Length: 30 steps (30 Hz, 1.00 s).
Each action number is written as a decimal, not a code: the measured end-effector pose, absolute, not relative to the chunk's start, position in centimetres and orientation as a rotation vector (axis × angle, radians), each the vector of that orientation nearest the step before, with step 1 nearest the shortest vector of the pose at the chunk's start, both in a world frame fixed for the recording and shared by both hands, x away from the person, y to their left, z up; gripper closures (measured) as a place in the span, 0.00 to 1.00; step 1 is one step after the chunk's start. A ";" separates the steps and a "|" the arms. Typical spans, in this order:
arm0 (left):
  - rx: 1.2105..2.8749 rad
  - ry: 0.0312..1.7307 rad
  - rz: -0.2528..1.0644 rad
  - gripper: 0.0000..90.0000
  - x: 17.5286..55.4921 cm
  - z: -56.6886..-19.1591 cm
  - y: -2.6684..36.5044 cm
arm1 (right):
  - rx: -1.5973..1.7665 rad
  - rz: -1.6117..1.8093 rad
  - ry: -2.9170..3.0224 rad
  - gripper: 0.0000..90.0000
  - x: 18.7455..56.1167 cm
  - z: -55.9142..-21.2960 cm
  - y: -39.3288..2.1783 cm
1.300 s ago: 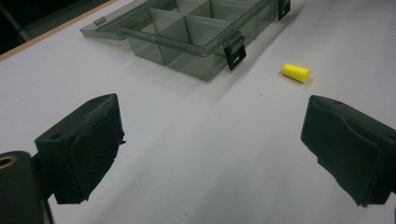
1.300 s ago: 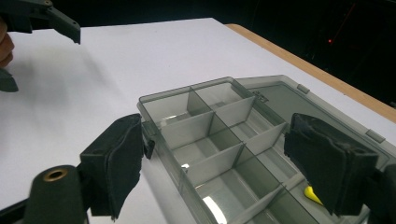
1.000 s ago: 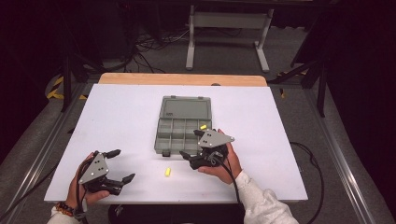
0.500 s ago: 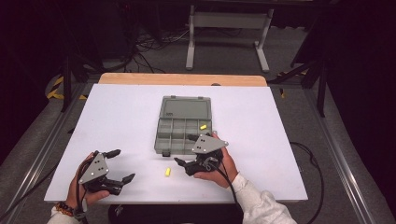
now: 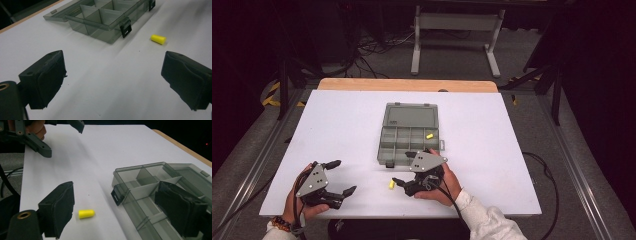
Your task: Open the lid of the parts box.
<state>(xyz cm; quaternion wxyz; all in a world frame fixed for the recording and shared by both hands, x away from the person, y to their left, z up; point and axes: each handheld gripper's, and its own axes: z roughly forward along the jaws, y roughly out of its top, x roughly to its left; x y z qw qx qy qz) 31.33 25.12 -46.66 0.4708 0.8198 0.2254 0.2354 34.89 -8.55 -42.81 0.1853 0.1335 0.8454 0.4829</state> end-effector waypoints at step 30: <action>2.002 0.553 0.580 0.07 31.3 -46.6 25.2 | 0.287 1.291 2.512 0.22 34.0 -44.9 -6.5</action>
